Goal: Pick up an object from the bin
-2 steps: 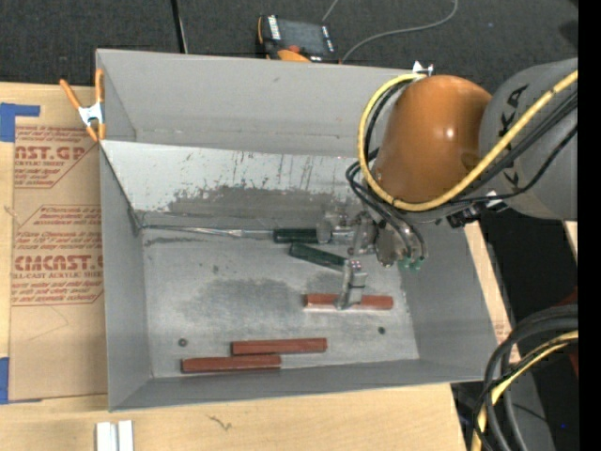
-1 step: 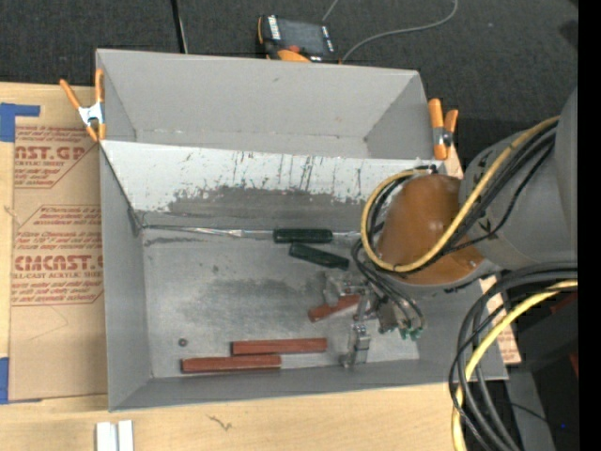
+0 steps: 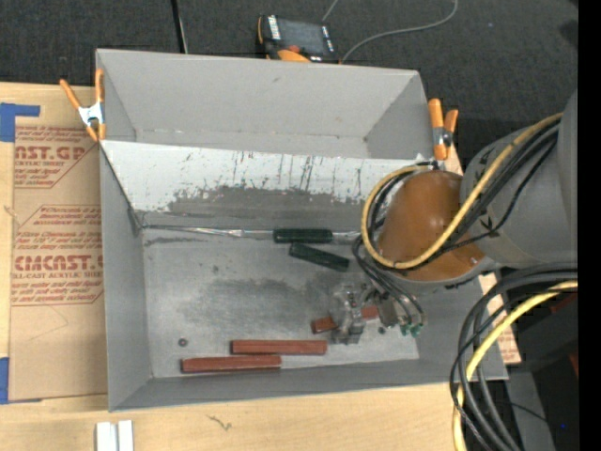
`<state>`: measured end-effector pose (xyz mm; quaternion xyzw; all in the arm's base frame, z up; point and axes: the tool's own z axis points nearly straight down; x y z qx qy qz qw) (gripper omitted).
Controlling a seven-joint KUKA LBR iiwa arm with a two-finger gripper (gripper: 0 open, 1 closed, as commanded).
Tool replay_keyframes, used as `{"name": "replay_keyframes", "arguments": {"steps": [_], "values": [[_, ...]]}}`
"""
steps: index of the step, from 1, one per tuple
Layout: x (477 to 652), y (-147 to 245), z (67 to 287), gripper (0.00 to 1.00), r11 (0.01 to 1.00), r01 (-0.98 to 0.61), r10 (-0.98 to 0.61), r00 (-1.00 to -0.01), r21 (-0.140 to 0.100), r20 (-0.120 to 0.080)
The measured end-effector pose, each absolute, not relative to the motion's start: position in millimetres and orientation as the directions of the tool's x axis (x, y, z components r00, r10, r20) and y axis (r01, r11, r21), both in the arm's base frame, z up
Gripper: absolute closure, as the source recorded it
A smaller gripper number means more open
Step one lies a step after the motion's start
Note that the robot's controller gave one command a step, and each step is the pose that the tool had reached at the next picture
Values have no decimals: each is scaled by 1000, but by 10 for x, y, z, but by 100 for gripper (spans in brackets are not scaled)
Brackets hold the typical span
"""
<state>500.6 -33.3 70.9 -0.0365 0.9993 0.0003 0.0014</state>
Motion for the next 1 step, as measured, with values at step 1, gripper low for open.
{"name": "replay_keyframes", "arguments": {"steps": [1], "values": [[5058,143,1811,100,998,-65,-65,-998,1,-9]]}}
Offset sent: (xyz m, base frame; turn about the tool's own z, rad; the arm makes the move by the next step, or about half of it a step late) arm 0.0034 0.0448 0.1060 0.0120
